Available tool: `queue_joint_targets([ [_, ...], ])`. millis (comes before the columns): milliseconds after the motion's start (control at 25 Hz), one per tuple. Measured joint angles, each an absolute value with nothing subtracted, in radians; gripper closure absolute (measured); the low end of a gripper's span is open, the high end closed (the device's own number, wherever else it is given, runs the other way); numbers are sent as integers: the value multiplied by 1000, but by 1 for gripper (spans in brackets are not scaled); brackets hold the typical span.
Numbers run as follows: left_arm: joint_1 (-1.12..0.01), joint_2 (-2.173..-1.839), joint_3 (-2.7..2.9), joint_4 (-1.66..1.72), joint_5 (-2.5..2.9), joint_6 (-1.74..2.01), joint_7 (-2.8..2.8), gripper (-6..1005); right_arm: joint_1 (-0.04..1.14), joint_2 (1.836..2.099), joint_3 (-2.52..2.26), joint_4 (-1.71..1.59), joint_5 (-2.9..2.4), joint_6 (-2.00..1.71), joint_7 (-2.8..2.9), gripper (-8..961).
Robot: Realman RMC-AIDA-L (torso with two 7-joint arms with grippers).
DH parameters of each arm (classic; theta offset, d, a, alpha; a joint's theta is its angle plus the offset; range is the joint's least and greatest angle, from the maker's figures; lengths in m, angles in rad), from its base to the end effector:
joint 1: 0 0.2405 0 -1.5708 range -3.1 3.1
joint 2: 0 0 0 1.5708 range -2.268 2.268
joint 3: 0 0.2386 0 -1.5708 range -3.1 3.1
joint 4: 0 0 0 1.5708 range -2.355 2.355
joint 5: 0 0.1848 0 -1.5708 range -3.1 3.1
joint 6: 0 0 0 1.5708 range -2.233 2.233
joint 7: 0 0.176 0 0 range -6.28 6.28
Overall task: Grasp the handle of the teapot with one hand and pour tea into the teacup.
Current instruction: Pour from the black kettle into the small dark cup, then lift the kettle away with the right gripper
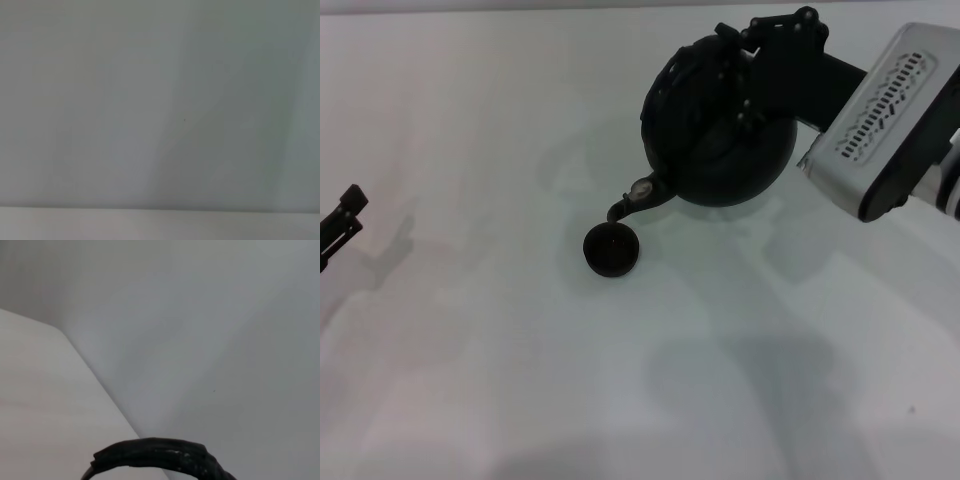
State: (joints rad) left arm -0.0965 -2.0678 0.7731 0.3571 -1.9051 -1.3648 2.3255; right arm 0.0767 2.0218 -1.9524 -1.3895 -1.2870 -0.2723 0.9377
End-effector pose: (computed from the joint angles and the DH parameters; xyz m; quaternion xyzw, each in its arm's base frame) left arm -0.3428 0.2415 0.0195 -0.7679 -0.3096 -0.3164 0.4629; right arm 0.1610 0.3220 -0.0412 -0.8877 -0.0510 0.1047 0.4455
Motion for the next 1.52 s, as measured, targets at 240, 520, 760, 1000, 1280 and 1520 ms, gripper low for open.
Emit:
queue_joint_targets([
  [240, -98, -2068, 773, 356, -1905, -1365, 2326, 127, 78, 2022, -1959, -1390, -1287, -261, 925, 835],
  [520, -98, -2068, 773, 356, -1905, -1365, 2326, 127, 78, 2020, -1964, -1390, -1290, -260, 894, 837],
  [760, -102, -2068, 773, 356, -1905, -1364, 2325, 127, 79, 2020, -1993, -1391, -1290, -216, 844, 839],
  [1000, -104, -2068, 773, 356, -1905, -1363, 2324, 127, 80, 2020, -2011, -1396, -1290, -188, 820, 839],
  [1280, -104, -2068, 773, 356, -1905, -1354, 2324, 127, 80, 2020, -2011, -1400, -1290, -187, 804, 843],
  [1520, -104, -2068, 773, 356, -1905, -1348, 2322, 127, 79, 2022, -2013, -1403, -1290, -187, 793, 842],
])
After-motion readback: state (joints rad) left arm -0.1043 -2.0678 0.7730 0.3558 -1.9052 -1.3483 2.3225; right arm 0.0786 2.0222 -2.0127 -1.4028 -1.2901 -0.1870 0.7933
